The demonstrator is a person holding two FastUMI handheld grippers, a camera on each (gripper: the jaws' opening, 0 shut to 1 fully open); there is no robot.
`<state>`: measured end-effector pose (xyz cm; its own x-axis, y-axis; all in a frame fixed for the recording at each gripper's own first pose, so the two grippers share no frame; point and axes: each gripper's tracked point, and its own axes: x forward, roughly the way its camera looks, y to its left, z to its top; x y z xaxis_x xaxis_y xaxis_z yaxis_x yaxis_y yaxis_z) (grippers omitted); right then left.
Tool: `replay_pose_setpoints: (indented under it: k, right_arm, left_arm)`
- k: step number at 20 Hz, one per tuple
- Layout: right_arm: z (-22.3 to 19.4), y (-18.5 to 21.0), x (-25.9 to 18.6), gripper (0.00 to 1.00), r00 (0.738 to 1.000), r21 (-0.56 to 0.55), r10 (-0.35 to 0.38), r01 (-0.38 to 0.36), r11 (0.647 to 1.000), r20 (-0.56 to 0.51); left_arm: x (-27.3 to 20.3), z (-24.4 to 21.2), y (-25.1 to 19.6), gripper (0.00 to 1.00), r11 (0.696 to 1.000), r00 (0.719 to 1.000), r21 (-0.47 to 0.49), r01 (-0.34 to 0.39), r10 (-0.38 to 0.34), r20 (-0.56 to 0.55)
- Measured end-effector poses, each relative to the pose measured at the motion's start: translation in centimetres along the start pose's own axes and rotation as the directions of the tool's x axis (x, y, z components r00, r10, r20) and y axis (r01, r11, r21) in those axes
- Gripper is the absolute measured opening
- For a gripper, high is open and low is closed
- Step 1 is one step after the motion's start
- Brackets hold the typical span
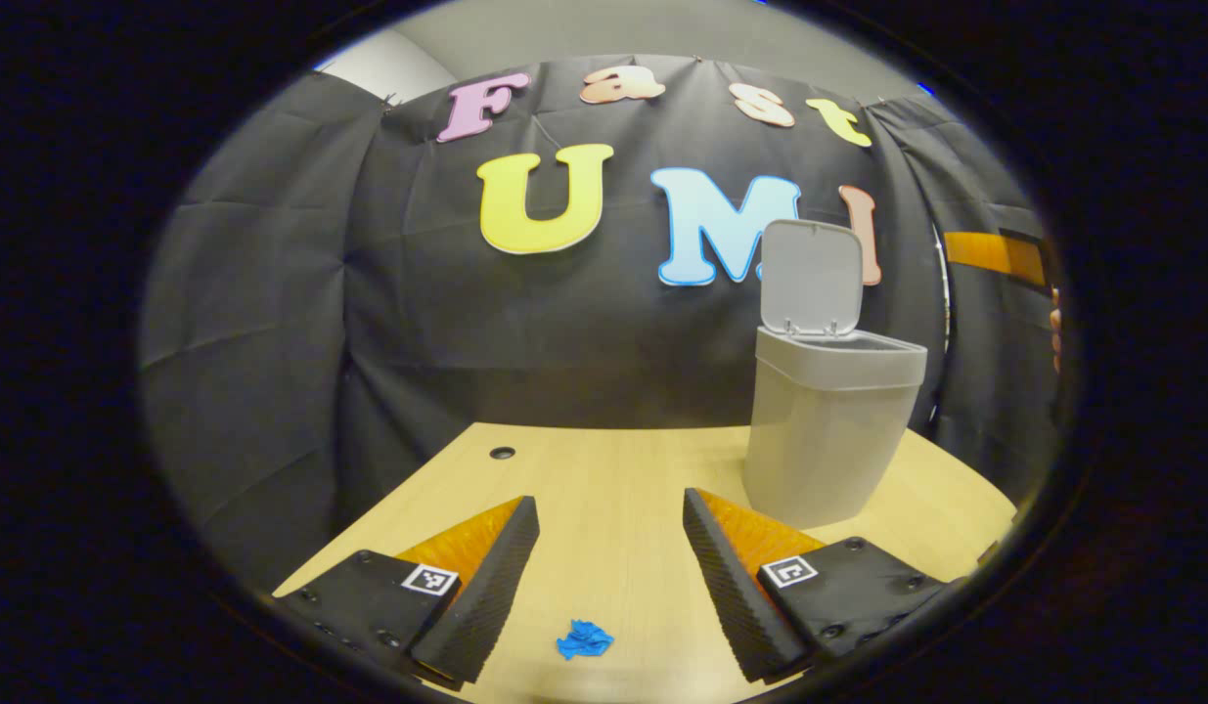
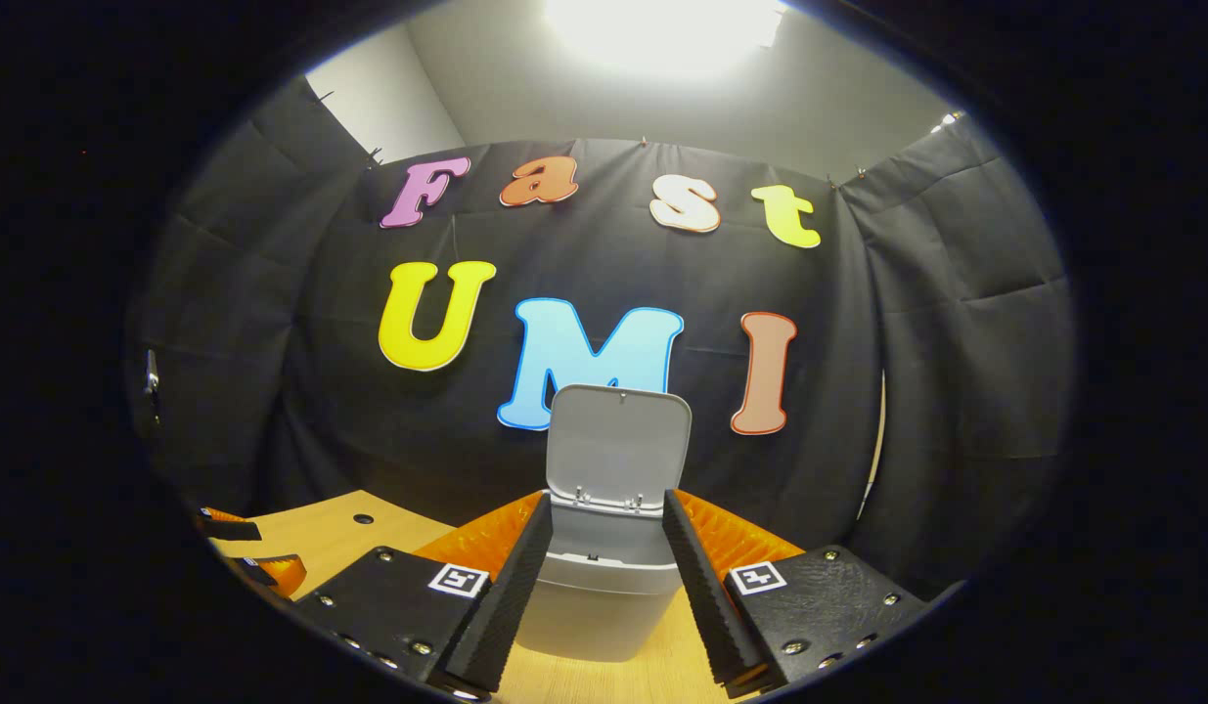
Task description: Press the lid of the desktop garbage bin to open it, pick up the crumpled paper on the desktop and throw it into the bin, then pick up the pop can on the desktop and drop it into the bin, and finally close the garbage bin lid.
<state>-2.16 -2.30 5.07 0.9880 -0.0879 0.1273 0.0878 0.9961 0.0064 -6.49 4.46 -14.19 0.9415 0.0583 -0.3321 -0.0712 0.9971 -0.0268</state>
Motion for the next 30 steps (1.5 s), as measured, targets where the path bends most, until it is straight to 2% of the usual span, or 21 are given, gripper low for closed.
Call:
replay_pose_setpoints:
  k: [2,3,4,6,7,12,13,17,18,19,21,23,24,26,27,28,29,30]
  right_arm:
    - [-0.8,0.2,-0.8,0.88,0.999,0.006,-0.032,0.032,0.999,-0.026]
    - [-1.2,0.4,-1.2,0.9,0.998,0.013,-0.048,0.049,0.999,-0.044]
    - [-1.7,0.9,-1.6,0.9,0.996,0.027,-0.056,0.058,0.998,-0.067]
    - [-2.5,1.9,-2.1,0.92,0.993,0.052,-0.057,0.062,0.997,-0.107]
    - [-2.9,2.3,-2.4,0.95,0.989,0.065,-0.063,0.072,0.995,-0.131]
    - [-3.7,2.8,-3.9,0.95,0.98,0.073,-0.105,0.119,0.99,-0.171]
    - [-3.7,2.8,-4.0,0.95,0.979,0.068,-0.105,0.118,0.991,-0.176]
    - [-3.6,1.8,-4.2,0.95,0.976,0.065,-0.13,0.143,0.988,-0.174]
    - [-3.8,1.8,-4.3,0.95,0.975,0.069,-0.129,0.144,0.987,-0.182]
    - [-3.8,1.6,-4.4,0.95,0.974,0.068,-0.132,0.147,0.987,-0.185]
    - [-4.0,0.7,-4.7,0.95,0.972,0.052,-0.146,0.158,0.986,-0.187]
    - [-4.2,-0.1,-4.9,0.95,0.969,0.038,-0.157,0.167,0.985,-0.192]
    - [-4.4,-0.4,-4.9,0.95,0.968,0.036,-0.16,0.17,0.985,-0.196]
    - [-4.5,-0.9,-4.7,0.95,0.967,0.042,-0.162,0.173,0.984,-0.197]
    - [-4.3,-1.1,-4.6,0.95,0.967,0.048,-0.162,0.175,0.984,-0.196]
    - [-4.5,-1.2,-4.5,0.95,0.967,0.053,-0.16,0.173,0.983,-0.196]
    - [-4.4,-1.3,-4.3,0.95,0.969,0.058,-0.155,0.169,0.984,-0.195]
    - [-4.4,-1.3,-4.2,0.95,0.969,0.058,-0.152,0.166,0.984,-0.194]
  left_arm:
    - [0.3,-2.2,0.3,0.93,1.0,0.999,0.013,0.023,-0.022,-0.039]
    - [0.4,-3.5,0.4,0.93,0.999,0.997,0.02,0.039,-0.037,-0.061]
    - [0.6,-4.8,0.6,1.0,0.998,0.995,0.03,0.055,-0.052,-0.088]
    - [1.0,-7.5,1.0,0.97,0.996,0.987,0.039,0.084,-0.078,-0.141]
    - [1.2,-8.7,1.0,1.0,0.994,0.982,0.042,0.097,-0.088,-0.167]
    - [2.4,-14.3,1.4,1.0,0.987,0.954,0.08,0.143,-0.116,-0.276]
    - [2.6,-15.3,1.6,0.93,0.987,0.948,0.071,0.145,-0.118,-0.296]
    - [4.1,-18.7,1.9,1.0,0.989,0.924,0.052,0.135,-0.107,-0.366]
    - [4.3,-19.3,2.1,0.93,0.99,0.919,0.053,0.132,-0.102,-0.38]
    - [4.5,-19.8,2.2,0.93,0.99,0.914,0.054,0.133,-0.102,-0.392]
    - [4.6,-20.1,2.1,1.0,0.989,0.908,0.054,0.134,-0.101,-0.407]
    - [4.6,-20.4,2.2,0.93,0.991,0.904,0.049,0.126,-0.095,-0.418]
    - [4.5,-20.5,2.1,0.86,0.992,0.901,0.043,0.122,-0.093,-0.423]
    - [4.5,-21.0,2.1,0.84,0.993,0.895,0.036,0.113,-0.086,-0.438]
    - [4.6,-21.3,2.2,0.78,0.993,0.891,0.035,0.111,-0.083,-0.445]
    - [4.7,-21.3,2.1,0.77,0.993,0.89,0.035,0.109,-0.082,-0.449]
    - [4.7,-21.6,2.3,0.71,0.994,0.889,0.043,0.098,-0.068,-0.453]
    - [4.5,-21.7,2.5,0.58,0.995,0.888,0.047,0.091,-0.06,-0.456]
